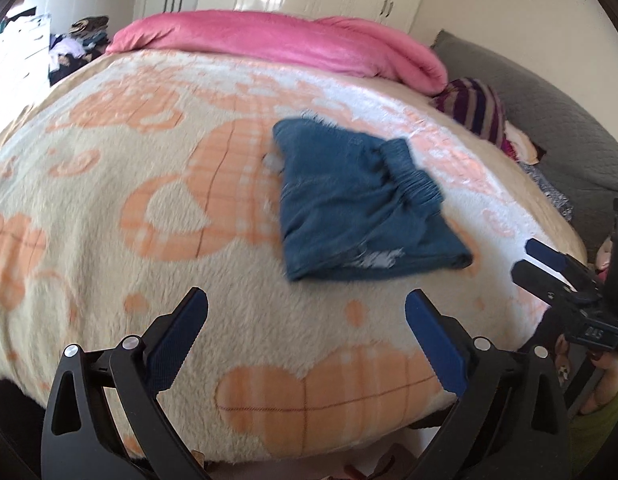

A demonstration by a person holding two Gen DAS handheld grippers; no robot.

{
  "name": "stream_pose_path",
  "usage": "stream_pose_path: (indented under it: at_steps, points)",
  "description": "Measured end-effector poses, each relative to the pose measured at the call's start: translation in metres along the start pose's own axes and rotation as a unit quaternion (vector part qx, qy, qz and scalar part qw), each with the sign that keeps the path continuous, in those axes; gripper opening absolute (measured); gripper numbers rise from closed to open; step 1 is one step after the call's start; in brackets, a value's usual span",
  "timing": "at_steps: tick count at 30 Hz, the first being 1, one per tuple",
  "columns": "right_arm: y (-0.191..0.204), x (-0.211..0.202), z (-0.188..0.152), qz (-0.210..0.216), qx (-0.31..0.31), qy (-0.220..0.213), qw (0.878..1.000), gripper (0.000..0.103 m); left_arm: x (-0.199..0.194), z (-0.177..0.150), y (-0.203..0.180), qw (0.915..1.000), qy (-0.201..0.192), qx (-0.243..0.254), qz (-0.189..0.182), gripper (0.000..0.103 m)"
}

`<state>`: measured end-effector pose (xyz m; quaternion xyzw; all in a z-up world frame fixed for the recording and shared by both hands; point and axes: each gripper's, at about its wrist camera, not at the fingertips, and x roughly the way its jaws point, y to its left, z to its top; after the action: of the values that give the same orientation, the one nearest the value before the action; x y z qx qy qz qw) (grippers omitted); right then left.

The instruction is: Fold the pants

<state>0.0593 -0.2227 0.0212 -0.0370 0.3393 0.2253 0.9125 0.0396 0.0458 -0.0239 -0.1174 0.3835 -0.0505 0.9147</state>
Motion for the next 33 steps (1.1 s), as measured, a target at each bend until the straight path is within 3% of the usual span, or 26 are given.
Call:
stream_pose_path:
  at_steps: [3, 33]
  points:
    - [0.002, 0.006, -0.004, -0.002, -0.001, 0.012, 1.000, 0.094, 0.002, -0.003, -0.001, 0.9998, -0.005, 0.009, 0.015, 0.099]
    - [0.001, 0.013, -0.008, 0.005, 0.004, 0.028, 1.000, 0.094, -0.003, -0.007, -0.016, 0.9999, -0.011, 0.010, 0.004, 0.099]
